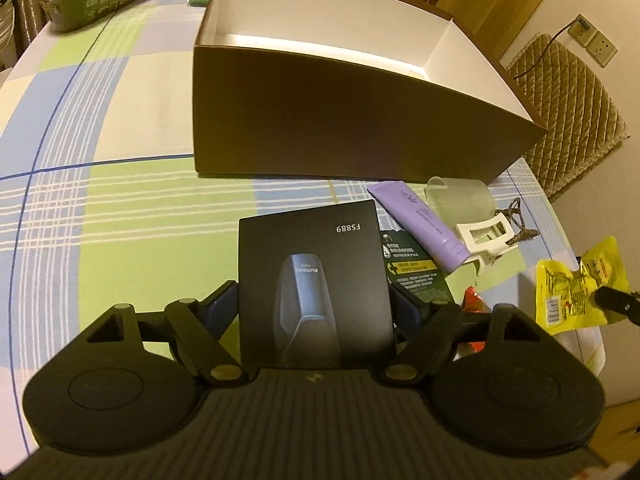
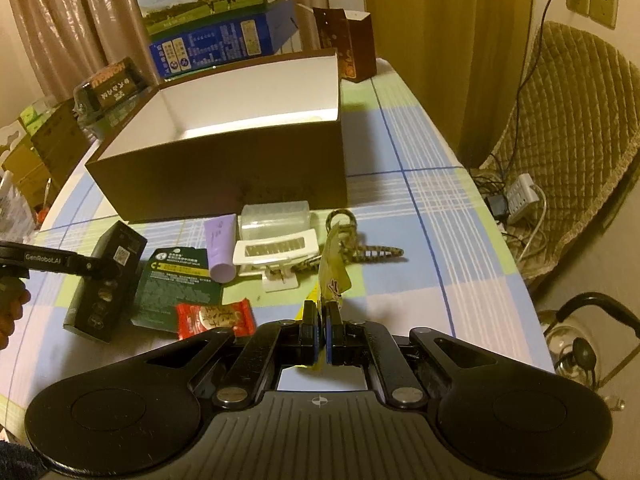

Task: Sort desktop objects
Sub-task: 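Carry the black box and yellow packet over the open box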

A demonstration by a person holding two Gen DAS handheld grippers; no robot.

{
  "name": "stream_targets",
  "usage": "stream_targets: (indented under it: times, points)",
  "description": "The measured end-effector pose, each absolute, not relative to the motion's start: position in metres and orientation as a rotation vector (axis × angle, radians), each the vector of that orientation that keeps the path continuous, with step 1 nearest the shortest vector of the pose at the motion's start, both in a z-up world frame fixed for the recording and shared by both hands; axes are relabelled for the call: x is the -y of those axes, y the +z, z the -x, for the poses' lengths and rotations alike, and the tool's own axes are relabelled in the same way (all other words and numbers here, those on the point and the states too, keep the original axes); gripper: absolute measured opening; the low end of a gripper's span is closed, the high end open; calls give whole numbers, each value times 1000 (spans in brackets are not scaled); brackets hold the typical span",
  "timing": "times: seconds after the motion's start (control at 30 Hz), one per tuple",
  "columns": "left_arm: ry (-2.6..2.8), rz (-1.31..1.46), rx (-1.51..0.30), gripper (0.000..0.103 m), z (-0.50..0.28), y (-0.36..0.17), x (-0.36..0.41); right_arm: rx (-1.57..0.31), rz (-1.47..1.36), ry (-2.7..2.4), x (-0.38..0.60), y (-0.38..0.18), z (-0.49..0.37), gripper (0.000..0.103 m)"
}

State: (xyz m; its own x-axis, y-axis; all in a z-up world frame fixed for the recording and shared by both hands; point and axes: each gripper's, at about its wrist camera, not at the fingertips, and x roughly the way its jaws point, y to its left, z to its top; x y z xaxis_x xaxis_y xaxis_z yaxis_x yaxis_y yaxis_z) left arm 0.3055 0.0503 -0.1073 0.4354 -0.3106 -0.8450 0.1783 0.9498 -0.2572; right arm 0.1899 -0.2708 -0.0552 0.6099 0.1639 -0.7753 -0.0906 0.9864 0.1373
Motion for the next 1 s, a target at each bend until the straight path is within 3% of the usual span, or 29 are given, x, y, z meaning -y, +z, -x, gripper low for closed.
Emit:
stream_targets:
  times: [0.43, 1.0]
  points:
    - [-304, 103, -995, 76, -289, -70, -58, -853, -74, 187, 272, -36, -195, 0]
    - [-352, 96, -805, 76, -322, 8, -54, -640, -23, 270, 260, 38, -245, 0]
